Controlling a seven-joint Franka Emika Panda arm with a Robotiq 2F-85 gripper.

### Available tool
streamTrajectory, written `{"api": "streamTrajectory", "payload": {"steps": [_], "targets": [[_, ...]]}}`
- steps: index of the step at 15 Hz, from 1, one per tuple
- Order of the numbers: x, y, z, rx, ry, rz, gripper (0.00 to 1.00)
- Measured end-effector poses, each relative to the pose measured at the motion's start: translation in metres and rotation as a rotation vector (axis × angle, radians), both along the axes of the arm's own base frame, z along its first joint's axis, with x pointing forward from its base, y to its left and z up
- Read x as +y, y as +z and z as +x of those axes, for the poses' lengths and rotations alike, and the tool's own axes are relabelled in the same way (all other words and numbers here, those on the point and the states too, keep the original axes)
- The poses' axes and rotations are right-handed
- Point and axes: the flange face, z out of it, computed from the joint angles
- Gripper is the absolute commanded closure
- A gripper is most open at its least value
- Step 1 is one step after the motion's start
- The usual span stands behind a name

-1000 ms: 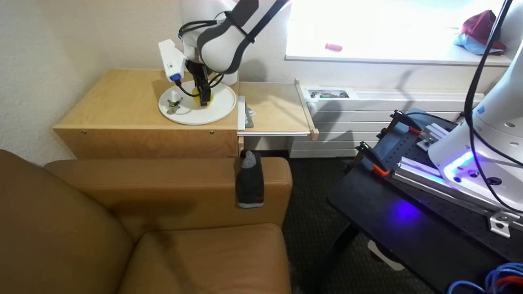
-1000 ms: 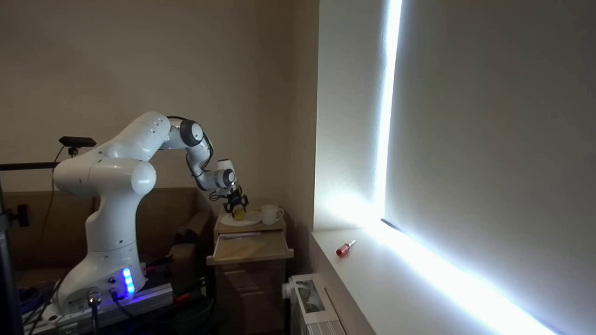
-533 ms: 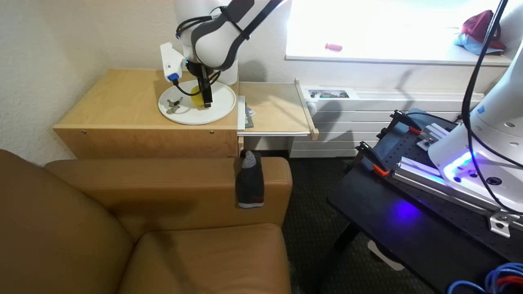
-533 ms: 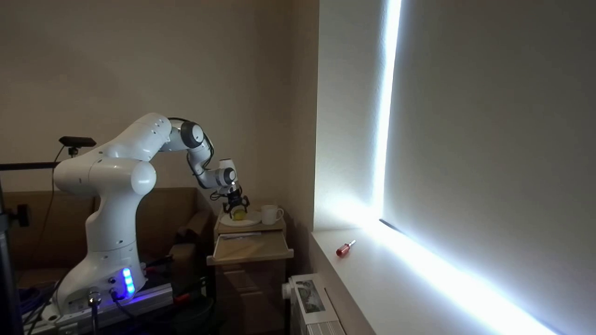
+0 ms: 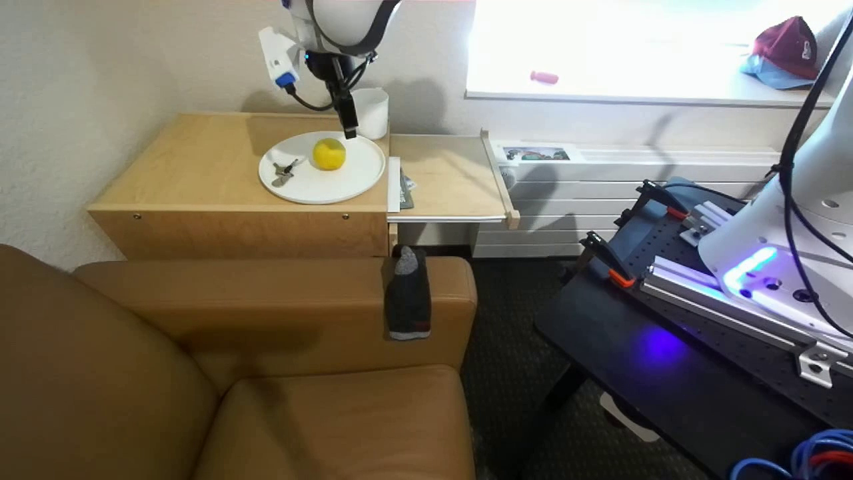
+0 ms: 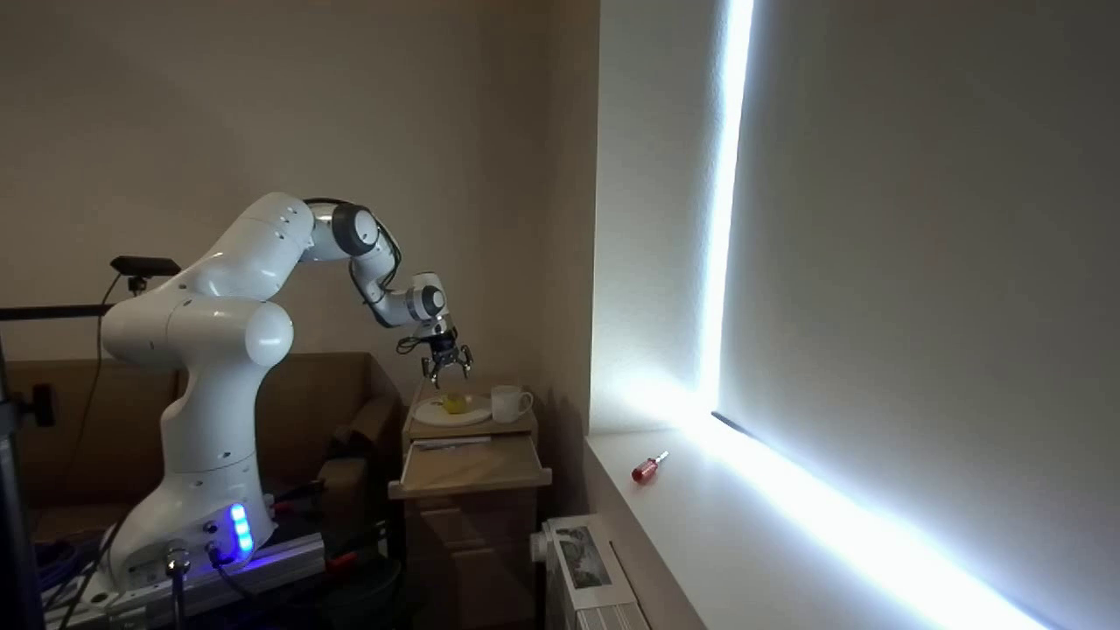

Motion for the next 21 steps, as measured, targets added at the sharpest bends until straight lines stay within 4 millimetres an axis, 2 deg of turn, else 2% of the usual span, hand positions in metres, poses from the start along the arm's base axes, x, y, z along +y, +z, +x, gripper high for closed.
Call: {"api": "streamTrajectory", "payload": {"steps": [2,5,8,12,16,19,21], "targets": [[-0.024,0.010,-0.004,0.027,-0.030,-0.014,0.00],[-0.078,-0.002,-0.019,0.161,-0.078,-0.004,0.00],[-0.149,-0.036,-0.043,0.318,-0.167,0.007,0.00],[-0.244,-0.092,-0.088,0.494,-0.351,0.026,0.00],[-0.327,-0.130,-0.133,0.525,-0.563,0.025,0.00],[-0.364,-0.144,-0.153,0.461,-0.703,0.007,0.00],[-0.372,-0.151,-0.158,0.397,-0.797,-0.007,0.00]]}}
